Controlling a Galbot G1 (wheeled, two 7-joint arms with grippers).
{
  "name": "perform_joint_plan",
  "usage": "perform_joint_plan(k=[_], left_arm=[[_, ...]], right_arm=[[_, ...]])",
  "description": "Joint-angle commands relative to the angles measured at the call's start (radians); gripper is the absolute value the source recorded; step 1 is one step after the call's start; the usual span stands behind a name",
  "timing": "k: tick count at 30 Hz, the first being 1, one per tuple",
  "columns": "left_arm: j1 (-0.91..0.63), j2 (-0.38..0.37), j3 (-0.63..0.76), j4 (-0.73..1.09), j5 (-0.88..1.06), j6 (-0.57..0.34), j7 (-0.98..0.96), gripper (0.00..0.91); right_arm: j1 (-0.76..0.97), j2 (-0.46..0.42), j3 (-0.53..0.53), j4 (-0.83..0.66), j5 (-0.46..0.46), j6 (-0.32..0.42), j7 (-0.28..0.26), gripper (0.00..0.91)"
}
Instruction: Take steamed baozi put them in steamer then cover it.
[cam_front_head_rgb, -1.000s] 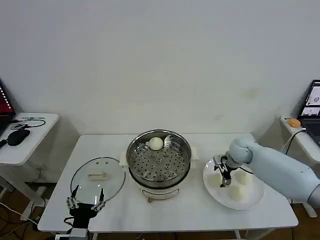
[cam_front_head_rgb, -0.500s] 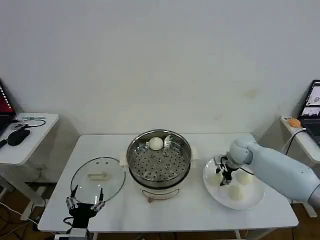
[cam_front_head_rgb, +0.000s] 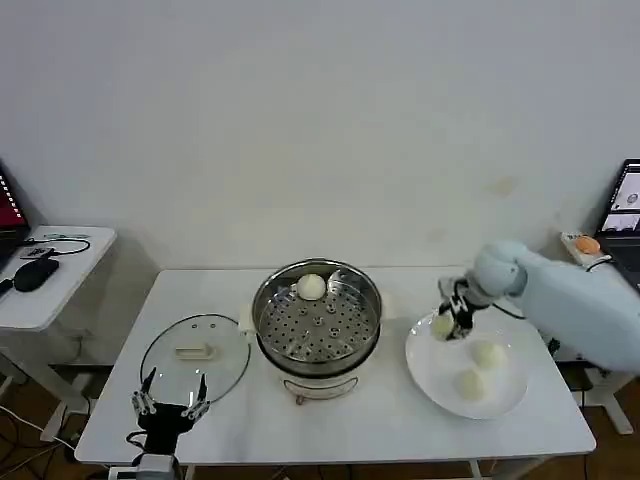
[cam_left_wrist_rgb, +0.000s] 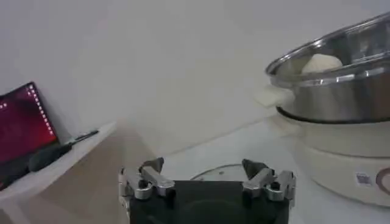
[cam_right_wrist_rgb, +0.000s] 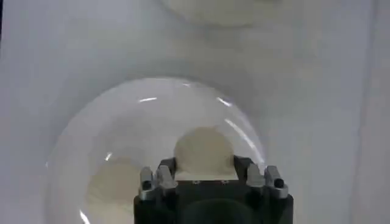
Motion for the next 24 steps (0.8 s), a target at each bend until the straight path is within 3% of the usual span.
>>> perform_joint_plan(k=[1,14,18,24], left_arm=[[-0.004,0.003,-0.002,-0.001,-0.002,0.002,0.0,0.907],[-0.002,0.01,-0.029,-0.01,-0.019,0.003,-0.001,0.907],[0.0,0.006,-0.032,-0.018,-0.019,0.003,0.0,0.907],[0.003,0.0,-0.035,-0.025,-0.02,0.002,-0.001,0.907]], right_arm=[[0.331,0.092,-0.143,0.027,0.157,-0.027,0.01,0.645],[0.279,0.458,-0.156,-0.056,0.314,-0.154,0.1,0.655],[0.256,0.534,-0.172,-0.073,0.382,-0.19,0.133,0.655],[0.216,0.619,-0.19,-0.129,0.395,-0.216,0.157,0.655]])
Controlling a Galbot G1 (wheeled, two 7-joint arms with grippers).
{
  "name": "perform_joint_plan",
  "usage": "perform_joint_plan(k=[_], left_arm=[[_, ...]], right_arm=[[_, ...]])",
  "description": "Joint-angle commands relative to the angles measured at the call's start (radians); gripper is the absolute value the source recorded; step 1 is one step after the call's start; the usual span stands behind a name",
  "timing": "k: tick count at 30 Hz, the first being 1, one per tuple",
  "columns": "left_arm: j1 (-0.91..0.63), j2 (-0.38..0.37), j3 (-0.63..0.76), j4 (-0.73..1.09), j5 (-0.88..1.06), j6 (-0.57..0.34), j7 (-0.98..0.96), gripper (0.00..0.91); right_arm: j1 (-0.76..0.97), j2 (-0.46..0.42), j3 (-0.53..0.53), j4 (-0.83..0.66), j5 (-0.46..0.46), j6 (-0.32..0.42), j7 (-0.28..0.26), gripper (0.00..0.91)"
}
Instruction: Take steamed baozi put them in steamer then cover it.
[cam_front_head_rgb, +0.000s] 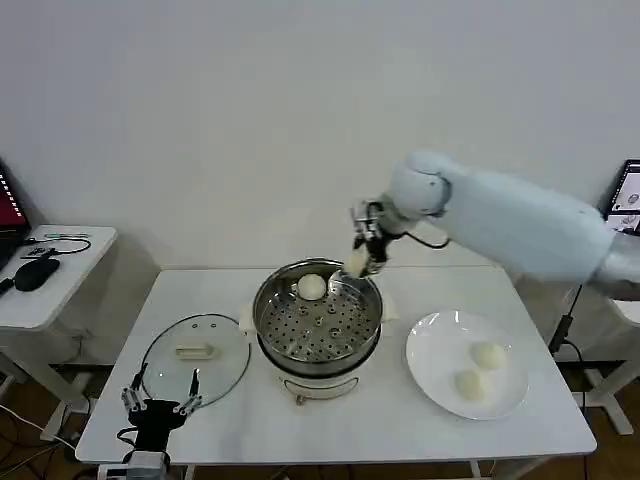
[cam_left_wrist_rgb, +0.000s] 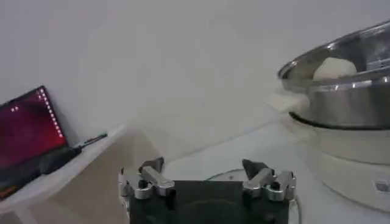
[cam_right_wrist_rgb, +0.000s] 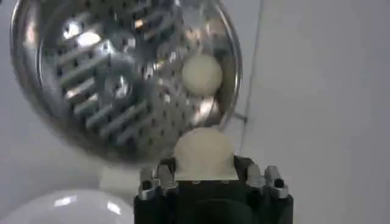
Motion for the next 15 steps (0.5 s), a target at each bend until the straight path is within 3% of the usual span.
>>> perform_joint_plan(k=[1,15], left_arm=[[0.0,-0.004,-0.006,-0.008,-0.002,-0.001,0.0,0.907],[-0.001,-0.003,-0.016,-0.007,-0.011,-0.002,-0.002,0.907]], right_arm=[[-0.024,0.205,-0.036,-0.063,0.093,-0.072,0.054,0.655],[-0.129,0.284,-0.047,-0.185,0.073,-0.118,0.07,0.655]])
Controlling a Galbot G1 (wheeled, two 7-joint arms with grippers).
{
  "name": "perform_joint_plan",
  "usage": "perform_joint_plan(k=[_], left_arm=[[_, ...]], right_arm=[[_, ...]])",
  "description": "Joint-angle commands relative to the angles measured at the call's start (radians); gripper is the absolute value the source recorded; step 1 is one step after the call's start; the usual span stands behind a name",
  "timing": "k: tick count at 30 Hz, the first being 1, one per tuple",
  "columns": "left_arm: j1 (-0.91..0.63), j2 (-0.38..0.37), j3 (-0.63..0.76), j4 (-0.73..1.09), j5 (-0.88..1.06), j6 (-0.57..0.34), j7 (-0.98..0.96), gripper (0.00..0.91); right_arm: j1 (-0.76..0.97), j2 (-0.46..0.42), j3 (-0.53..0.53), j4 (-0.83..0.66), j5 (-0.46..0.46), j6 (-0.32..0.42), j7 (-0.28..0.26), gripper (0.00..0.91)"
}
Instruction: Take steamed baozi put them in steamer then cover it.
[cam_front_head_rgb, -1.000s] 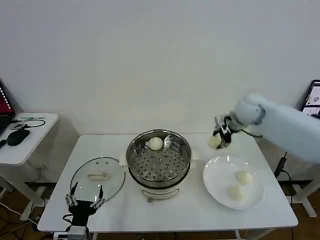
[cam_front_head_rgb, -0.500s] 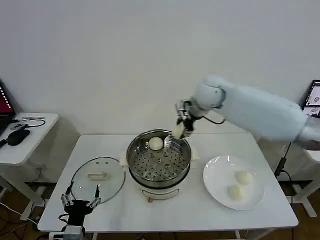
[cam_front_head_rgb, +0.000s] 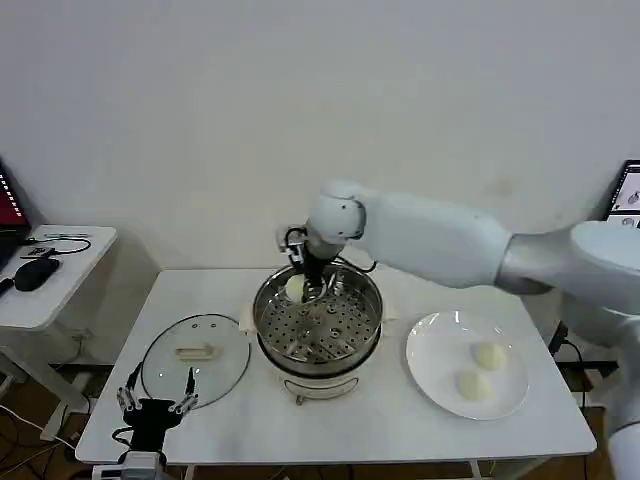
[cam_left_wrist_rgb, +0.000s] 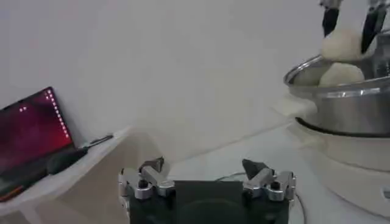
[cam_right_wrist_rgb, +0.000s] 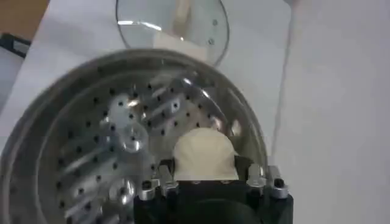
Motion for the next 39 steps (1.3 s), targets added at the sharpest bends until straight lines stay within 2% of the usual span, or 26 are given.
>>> perform_joint_plan(k=[1,16,18,26,33,35,39], left_arm=[[-0.003,0.001,-0.001,0.002,-0.002,0.0,0.0,0.907],[-0.003,-0.001,0.0,0.002,0.002,0.0,-0.001,0.907],[-0.002,-0.001,0.001,0.0,0.002,0.0,-0.001,0.907],[-0.002,-0.003,0.004,-0.006,0.004,0.001,-0.001,0.907],[-0.003,-0.003,0.008,-0.006,0.005,0.001,0.0,0.907],[-0.006,-0.005,0.014,-0.005,0.008,0.001,0.001,0.907],[-0.011,-0.006,0.026,-0.011,0.011,0.002,0.002,0.907]], right_arm=[[-0.047,0.079,-0.014,-0.067,0.013,-0.031,0.017,0.655],[-0.062,0.089,-0.011,-0.084,0.007,-0.02,0.009,0.655],[-0.061,0.09,-0.011,-0.083,0.009,-0.02,0.006,0.887],[-0.052,0.075,-0.017,-0.081,-0.051,-0.002,-0.013,0.907],[0.065,-0.042,-0.027,0.05,-0.041,0.027,-0.017,0.907],[0.107,-0.111,-0.032,0.108,-0.015,0.035,-0.018,0.907],[0.181,-0.263,-0.062,0.223,-0.035,0.074,-0.033,0.907]])
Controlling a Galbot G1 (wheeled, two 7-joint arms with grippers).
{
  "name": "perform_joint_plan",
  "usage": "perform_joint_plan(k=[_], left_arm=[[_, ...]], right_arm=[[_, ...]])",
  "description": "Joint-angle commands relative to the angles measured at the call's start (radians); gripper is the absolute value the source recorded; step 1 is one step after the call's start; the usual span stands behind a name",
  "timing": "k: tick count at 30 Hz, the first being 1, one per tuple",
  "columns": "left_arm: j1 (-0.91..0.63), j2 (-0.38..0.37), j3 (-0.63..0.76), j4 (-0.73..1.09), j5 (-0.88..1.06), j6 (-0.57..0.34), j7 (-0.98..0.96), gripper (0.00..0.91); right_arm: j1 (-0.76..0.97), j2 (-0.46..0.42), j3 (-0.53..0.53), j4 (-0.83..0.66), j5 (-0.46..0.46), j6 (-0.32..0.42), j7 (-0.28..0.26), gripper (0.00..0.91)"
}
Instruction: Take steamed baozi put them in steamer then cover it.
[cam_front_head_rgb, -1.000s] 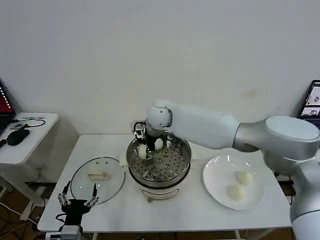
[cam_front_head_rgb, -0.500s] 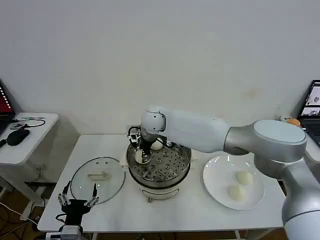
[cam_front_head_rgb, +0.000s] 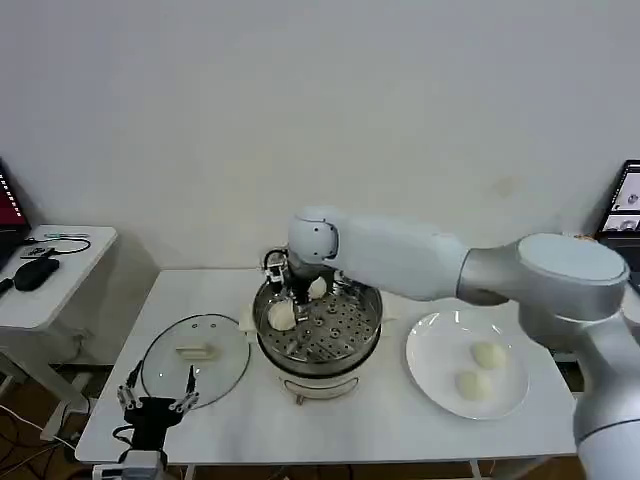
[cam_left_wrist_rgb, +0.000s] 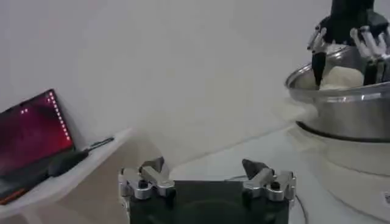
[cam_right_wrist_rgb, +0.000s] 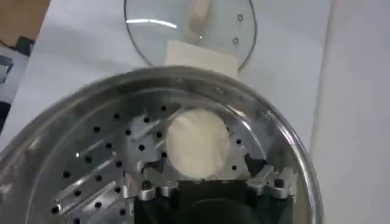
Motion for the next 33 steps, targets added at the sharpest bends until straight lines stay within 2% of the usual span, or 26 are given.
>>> perform_joint_plan(k=[1,4,8,11,13,16,19,22,25,27,32,33], left_arm=[[-0.006,0.0,0.015,-0.006,0.003,0.003,0.003,0.907],[-0.007,0.006,0.018,-0.008,0.003,0.004,0.003,0.907],[-0.001,0.027,0.016,-0.005,-0.007,0.004,0.005,0.907],[-0.006,0.051,-0.002,0.001,-0.041,0.015,0.007,0.907],[-0.011,0.068,-0.012,0.007,-0.081,0.028,0.01,0.907],[-0.017,0.08,-0.027,0.012,-0.146,0.054,0.008,0.907],[-0.023,0.082,-0.041,0.021,-0.179,0.052,0.007,0.907],[-0.027,0.088,-0.048,0.032,-0.198,0.051,0.001,0.907],[-0.034,0.088,-0.05,0.041,-0.189,0.048,0.0,0.907],[-0.039,0.085,-0.045,0.05,-0.184,0.046,0.0,0.907],[-0.042,0.072,-0.03,0.064,-0.16,0.034,0.0,0.907],[-0.042,0.07,-0.028,0.064,-0.157,0.031,0.0,0.907]], right_arm=[[0.155,-0.302,-0.036,0.228,-0.031,0.06,-0.023,0.907],[0.161,-0.445,-0.043,0.294,-0.093,0.09,-0.042,0.907],[0.126,-0.63,-0.035,0.387,-0.178,0.17,-0.068,0.907],[0.066,-0.761,0.009,0.438,-0.241,0.225,-0.085,0.907],[-0.023,-0.828,0.082,0.462,-0.294,0.278,-0.095,0.907],[-0.148,-0.908,0.201,0.486,-0.337,0.317,-0.106,0.907],[-0.345,-1.008,0.387,0.517,-0.416,0.374,-0.127,0.907],[-0.51,-1.084,0.485,0.543,-0.457,0.419,-0.133,0.907],[-0.544,-1.134,0.48,0.565,-0.491,0.437,-0.133,0.907],[-0.556,-1.169,0.48,0.582,-0.496,0.429,-0.134,0.907],[-0.569,-1.191,0.461,0.6,-0.514,0.387,-0.129,0.907],[-0.611,-1.185,0.493,0.597,-0.522,0.387,-0.127,0.907]])
